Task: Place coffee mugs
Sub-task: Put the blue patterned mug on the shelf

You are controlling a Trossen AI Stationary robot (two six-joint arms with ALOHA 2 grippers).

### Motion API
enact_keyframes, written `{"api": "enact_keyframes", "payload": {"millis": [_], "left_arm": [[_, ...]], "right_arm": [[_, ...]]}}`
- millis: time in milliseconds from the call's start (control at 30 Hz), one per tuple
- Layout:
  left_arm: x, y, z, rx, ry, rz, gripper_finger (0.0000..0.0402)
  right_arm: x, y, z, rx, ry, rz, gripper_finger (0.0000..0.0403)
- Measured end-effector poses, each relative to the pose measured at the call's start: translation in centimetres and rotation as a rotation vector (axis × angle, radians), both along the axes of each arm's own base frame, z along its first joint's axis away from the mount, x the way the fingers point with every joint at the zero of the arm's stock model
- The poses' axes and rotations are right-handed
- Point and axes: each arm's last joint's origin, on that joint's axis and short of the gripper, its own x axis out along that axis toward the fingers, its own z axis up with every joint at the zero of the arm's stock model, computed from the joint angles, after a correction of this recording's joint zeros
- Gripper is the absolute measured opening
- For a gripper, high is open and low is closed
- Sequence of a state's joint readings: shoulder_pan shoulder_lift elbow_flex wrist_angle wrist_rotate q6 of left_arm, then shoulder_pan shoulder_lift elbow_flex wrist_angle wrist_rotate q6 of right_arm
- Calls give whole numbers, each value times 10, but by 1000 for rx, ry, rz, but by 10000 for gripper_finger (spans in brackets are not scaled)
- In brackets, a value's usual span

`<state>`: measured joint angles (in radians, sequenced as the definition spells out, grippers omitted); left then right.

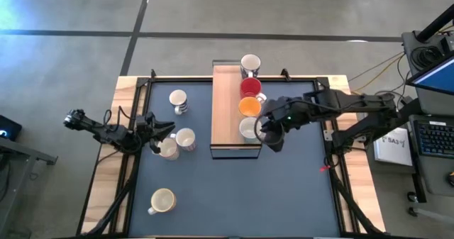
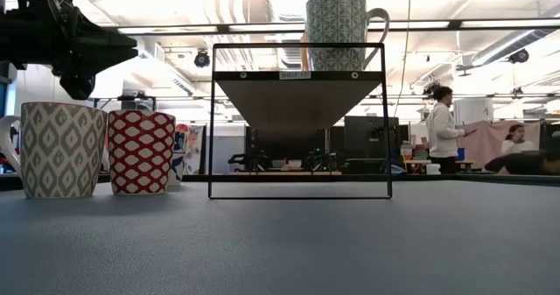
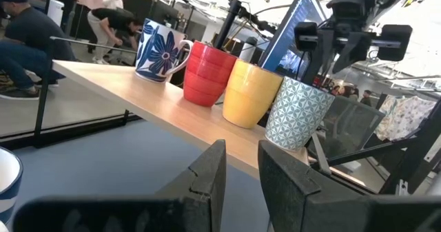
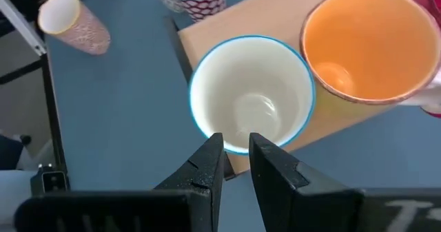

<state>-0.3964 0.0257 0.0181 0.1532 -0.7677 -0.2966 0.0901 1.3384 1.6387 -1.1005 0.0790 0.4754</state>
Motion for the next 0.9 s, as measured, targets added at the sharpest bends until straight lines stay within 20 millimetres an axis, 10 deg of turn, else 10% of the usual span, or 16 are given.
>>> {"api": "enact_keyframes", "payload": {"millis": [900], "left_arm": [[-7, 9, 17, -54, -102, 266, 68]], "right_arm": [[-63, -6, -67, -22, -588, 26, 61]]}}
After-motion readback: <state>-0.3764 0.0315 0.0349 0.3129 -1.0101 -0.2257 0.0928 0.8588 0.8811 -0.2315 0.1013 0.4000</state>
